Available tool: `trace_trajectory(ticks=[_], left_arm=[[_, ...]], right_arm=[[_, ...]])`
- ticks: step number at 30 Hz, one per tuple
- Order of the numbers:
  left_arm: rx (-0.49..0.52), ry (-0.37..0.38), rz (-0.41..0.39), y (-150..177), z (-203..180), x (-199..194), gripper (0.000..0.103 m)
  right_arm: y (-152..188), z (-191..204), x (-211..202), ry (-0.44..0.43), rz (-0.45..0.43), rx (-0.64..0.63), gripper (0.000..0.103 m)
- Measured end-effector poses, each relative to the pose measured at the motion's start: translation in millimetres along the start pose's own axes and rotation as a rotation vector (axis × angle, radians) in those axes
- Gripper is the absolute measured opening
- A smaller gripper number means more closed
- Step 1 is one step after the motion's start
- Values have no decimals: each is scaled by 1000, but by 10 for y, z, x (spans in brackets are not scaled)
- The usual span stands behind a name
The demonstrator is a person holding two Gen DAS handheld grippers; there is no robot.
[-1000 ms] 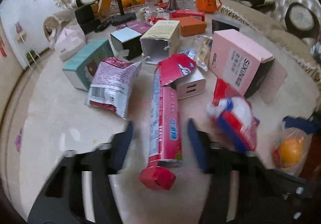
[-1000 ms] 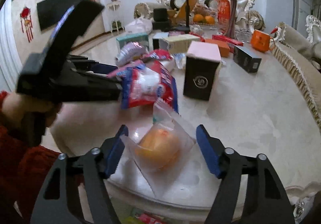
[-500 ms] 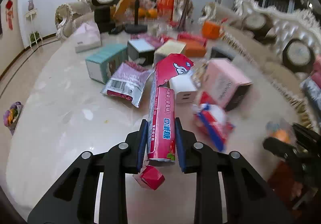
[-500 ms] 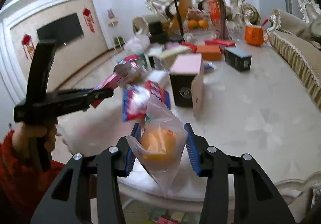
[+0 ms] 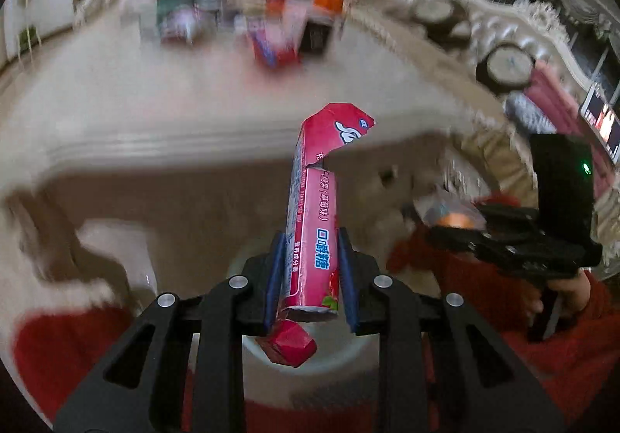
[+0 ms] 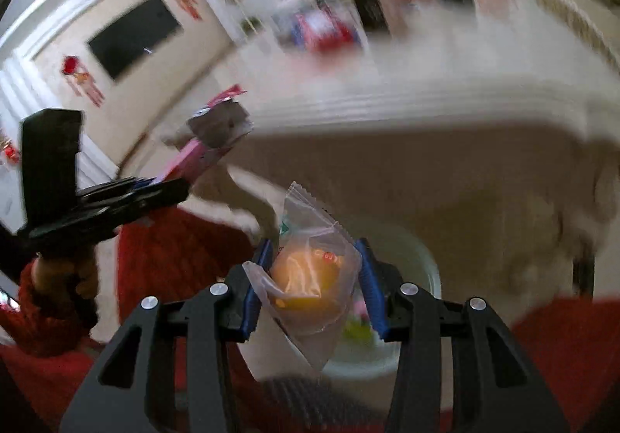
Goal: Collect trash
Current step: 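Move both items over the wastebasket and open both tools to drop them, then grasp the pink box with the right tool while the left tool grasps the blue-red snack bag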
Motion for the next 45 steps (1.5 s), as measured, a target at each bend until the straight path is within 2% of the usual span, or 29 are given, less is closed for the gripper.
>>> trace_trajectory(ticks=[3, 6, 9, 15, 17, 18, 19, 20, 24, 38, 42, 45], left_arm=[[3, -75, 111, 278, 32, 484, 27], [2, -77, 212, 484, 19, 987, 27], [-16, -84, 270, 587, 38, 1269, 27], [-53, -99, 308, 689, 126, 1475, 27], [-68, -106, 326, 684, 150, 1502, 28], [-73, -125, 332, 696, 175, 1505, 43], [-73, -160, 339, 708, 208, 1517, 58], [-73, -170, 338, 708, 225, 1509, 73], [-76, -146, 318, 678, 215, 1487, 73], [-131, -137, 329, 734, 317, 1530, 73], [-120, -130, 309, 719, 302, 1488, 73], [-105, -138, 247, 631, 272, 1271, 74]], right_arm=[[162, -218, 337, 37, 71, 55, 42], [214, -375, 653, 65, 131, 78, 42], [261, -409, 884, 75, 175, 69, 42], [327, -353, 1105, 115, 208, 18, 42], [332, -333, 1123, 124, 210, 9, 49], [329, -339, 1132, 134, 210, 9, 54], [328, -308, 1135, 149, 203, 6, 68], [315, -313, 1117, 170, 186, 2, 75], [300, -417, 1076, 208, 159, -12, 75], [430, -614, 1162, 219, 208, 35, 75], [409, -541, 1098, 231, 184, 8, 75], [354, -403, 886, 230, 129, -33, 75]])
Point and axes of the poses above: each gripper's, at about its wrist camera, not at the fingertips, and x roughly the way its jaws point, z to its left, y to its underside, the point moved 9 cm from there along x, roughly the way its jaws point, and after that the axes turned 7 degrees about z, right-handed, at the moved point
